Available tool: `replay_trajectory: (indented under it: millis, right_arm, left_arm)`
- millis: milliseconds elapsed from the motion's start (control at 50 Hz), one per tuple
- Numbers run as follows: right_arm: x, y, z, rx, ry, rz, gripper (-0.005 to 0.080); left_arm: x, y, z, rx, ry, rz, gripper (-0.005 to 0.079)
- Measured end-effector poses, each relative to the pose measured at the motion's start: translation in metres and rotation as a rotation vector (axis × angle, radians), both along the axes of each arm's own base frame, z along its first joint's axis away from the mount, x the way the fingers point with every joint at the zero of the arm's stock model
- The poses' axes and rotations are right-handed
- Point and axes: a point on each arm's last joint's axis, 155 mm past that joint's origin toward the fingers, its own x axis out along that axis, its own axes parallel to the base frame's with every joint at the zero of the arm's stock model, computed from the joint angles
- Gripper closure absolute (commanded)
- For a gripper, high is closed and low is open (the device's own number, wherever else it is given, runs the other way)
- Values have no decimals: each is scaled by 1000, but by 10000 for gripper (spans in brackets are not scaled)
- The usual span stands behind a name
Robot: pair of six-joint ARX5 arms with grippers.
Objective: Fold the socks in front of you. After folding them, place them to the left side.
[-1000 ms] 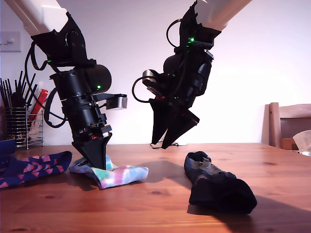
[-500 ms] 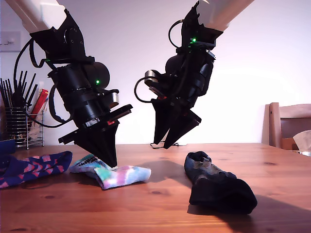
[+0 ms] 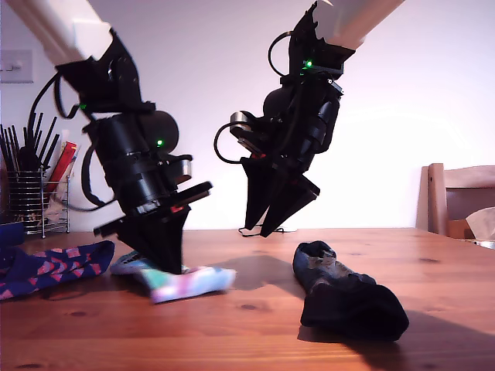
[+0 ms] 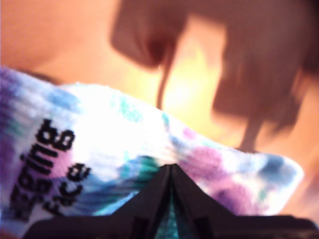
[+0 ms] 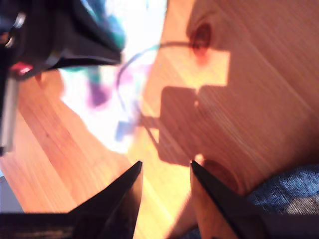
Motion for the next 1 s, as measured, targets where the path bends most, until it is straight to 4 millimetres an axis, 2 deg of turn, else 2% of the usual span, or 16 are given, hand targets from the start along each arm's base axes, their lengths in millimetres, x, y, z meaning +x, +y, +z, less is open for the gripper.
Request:
replay_trajectory:
  millis: [180,460,600,1000]
  right_arm:
    - [0,0,0,-1,1,2,482]
    - [-3,-2,0,-7,13,3,482]
    - [-3,-2,0,-7,13,3,482]
    - [-4,-2,0,-7,14,3,482]
  left_arm:
    - [-12,34,-1,152,24,-73,762]
    - [-2,88,0,357,-14,-178,762]
    - [0,95,1,371,-17,-185,762]
    - [1,94,5,411,-21,-216,751]
